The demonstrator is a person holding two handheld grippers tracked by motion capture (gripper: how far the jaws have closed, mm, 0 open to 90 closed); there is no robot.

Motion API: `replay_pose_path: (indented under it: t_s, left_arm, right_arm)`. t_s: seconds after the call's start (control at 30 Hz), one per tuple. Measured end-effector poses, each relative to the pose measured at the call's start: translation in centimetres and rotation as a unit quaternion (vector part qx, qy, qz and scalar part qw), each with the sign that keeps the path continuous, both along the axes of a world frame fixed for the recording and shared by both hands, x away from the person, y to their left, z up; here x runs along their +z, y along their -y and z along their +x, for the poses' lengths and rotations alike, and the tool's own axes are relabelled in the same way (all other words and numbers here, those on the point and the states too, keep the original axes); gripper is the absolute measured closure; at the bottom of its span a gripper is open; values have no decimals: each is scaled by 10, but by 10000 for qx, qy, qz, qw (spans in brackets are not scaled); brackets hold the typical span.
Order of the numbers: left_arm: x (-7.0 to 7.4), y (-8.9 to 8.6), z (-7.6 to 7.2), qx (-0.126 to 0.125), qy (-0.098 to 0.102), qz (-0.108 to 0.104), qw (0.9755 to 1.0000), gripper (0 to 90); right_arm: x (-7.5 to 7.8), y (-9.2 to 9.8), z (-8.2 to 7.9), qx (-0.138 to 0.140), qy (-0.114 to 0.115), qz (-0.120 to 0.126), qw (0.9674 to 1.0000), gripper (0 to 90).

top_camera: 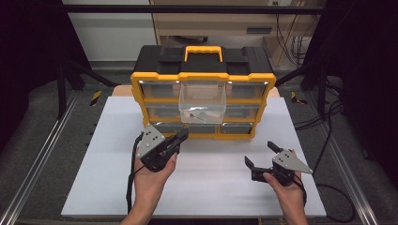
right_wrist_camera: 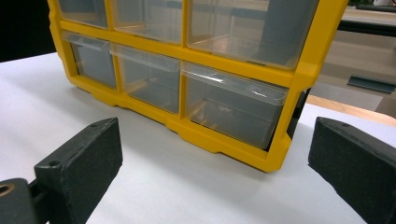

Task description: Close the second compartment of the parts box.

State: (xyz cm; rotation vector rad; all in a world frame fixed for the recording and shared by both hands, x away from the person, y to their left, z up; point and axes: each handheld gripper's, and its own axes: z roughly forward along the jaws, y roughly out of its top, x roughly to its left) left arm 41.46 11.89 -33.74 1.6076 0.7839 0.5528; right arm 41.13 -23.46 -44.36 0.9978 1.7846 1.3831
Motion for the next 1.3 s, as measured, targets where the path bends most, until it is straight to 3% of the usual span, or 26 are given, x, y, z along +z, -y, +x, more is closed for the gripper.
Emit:
replay_pose_path:
  t_s: [0.67, 1.3]
  left_arm:
    - [9, 32, 17, 149, 200, 213, 9995, 900]
    - [13, 43, 33, 249, 226, 281, 9990, 900]
  right_arm:
    - [0, 1, 0, 19, 12, 38, 10000, 31]
    - [0, 1, -1, 18, 22, 46, 10000, 30]
